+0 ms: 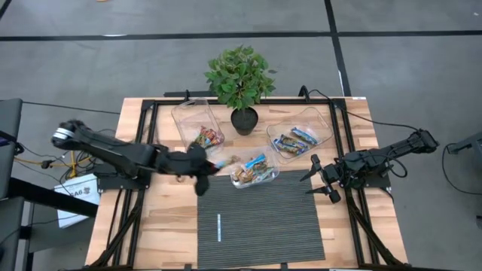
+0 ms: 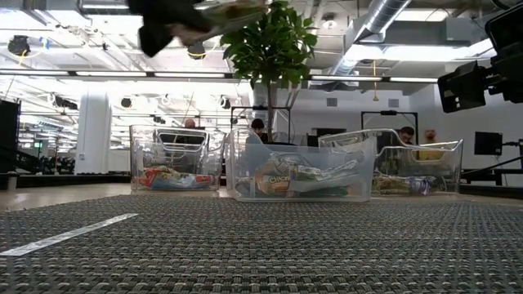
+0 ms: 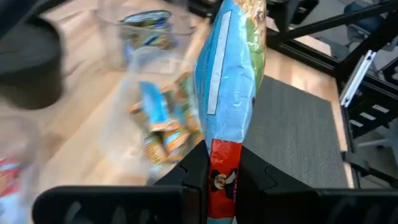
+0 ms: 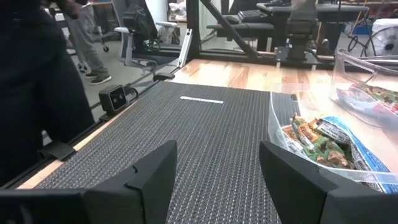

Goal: Pick and place Granola Bars by type
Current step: Put the red granola bar into the left transparent bin

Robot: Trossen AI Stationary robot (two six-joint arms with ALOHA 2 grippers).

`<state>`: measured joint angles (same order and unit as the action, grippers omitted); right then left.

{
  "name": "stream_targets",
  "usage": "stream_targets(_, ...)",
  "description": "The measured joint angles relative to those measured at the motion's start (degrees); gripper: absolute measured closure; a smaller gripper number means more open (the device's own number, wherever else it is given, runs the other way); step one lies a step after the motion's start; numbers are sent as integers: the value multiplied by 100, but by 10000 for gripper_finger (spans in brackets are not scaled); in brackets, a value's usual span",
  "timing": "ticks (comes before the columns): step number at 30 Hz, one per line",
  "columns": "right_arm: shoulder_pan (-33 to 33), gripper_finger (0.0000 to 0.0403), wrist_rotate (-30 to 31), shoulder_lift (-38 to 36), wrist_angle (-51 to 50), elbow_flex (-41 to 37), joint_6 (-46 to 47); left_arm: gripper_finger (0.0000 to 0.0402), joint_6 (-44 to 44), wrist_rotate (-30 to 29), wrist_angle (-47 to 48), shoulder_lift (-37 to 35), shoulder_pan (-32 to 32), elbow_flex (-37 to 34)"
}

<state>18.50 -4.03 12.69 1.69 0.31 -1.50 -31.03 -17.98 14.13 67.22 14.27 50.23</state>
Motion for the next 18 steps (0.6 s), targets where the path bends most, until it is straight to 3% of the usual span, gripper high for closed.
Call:
stream_targets(9,-1,182,1,2,0,1,0,363,-2,-83,1014,-1937,-220,-937)
stream_targets(18,-2,182,0,2,0,-1,0,363,-71,-219,1556,-2765,-267,-1225)
